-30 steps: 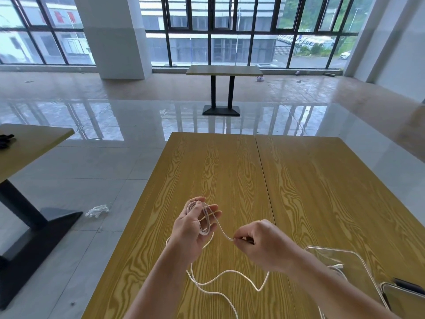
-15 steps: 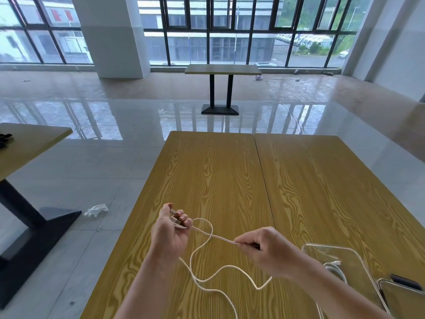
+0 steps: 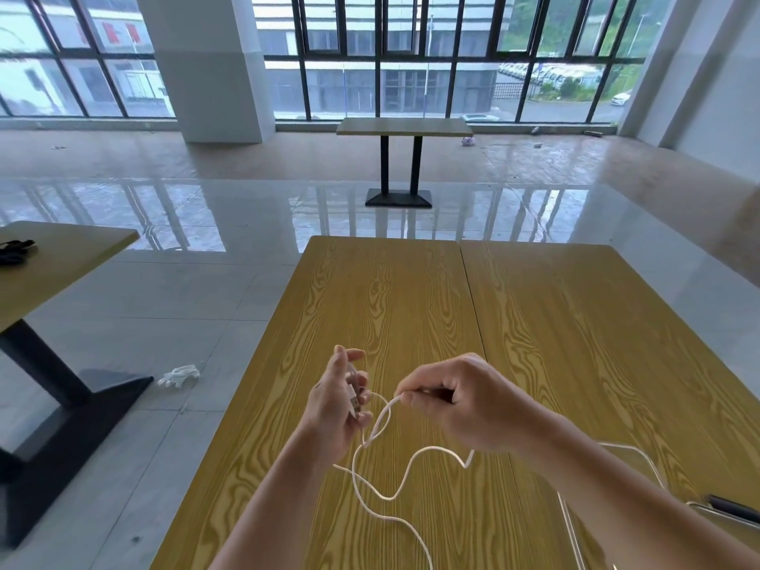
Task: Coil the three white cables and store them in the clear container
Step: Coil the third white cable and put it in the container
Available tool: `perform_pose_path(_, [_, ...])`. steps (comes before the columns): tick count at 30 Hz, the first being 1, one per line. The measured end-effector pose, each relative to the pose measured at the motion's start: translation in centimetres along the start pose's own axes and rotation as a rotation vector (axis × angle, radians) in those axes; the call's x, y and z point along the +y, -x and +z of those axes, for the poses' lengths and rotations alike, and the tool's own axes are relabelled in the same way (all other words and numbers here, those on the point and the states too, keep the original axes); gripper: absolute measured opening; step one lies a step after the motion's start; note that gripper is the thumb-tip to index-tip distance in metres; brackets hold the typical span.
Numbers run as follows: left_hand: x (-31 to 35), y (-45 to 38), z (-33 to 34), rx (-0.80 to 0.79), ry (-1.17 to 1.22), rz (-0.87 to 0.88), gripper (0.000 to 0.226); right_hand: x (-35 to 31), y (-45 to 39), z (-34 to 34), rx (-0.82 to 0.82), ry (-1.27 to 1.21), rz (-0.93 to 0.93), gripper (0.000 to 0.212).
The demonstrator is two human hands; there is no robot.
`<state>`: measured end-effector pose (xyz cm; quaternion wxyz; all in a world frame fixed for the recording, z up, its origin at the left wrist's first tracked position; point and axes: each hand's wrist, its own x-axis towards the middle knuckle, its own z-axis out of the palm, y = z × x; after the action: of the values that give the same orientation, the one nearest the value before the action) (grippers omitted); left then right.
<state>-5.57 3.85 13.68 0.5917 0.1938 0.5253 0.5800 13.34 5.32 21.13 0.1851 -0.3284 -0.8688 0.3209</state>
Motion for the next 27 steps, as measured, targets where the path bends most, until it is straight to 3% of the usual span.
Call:
perform_pose_path(5, [0.1,1.0,0.6,-0.242,-0.150,-0.012,0.048,0.3,-1.0,-0.2,0.148,0.015,-0.023,0.014])
perform_pose_path(14, [0.3,2.2,1.2,-0.433,-0.278,-0.001,0.055,0.8,-1.8,-0.3,0.230,0.011,0.040,0.016])
perform_pose_path(19, [0.8,3.3,1.6,-0.497,-0.471,0.133,0.039,1.6,-1.9,-0.3,0.290,0.017,0.031,0.017])
perform_pose_path(23, [1.1,3.6,1.6,-0.506,-0.440,0.121,0.018,1.7,-2.0,-0.1,0.302,0.011,0.022,0.016])
perform_pose_path(27, [1.0,3.5,1.7,-0.437,-0.446,0.080,0.029,1.9,-2.1,0.0,0.316,0.035,0.025,0.016])
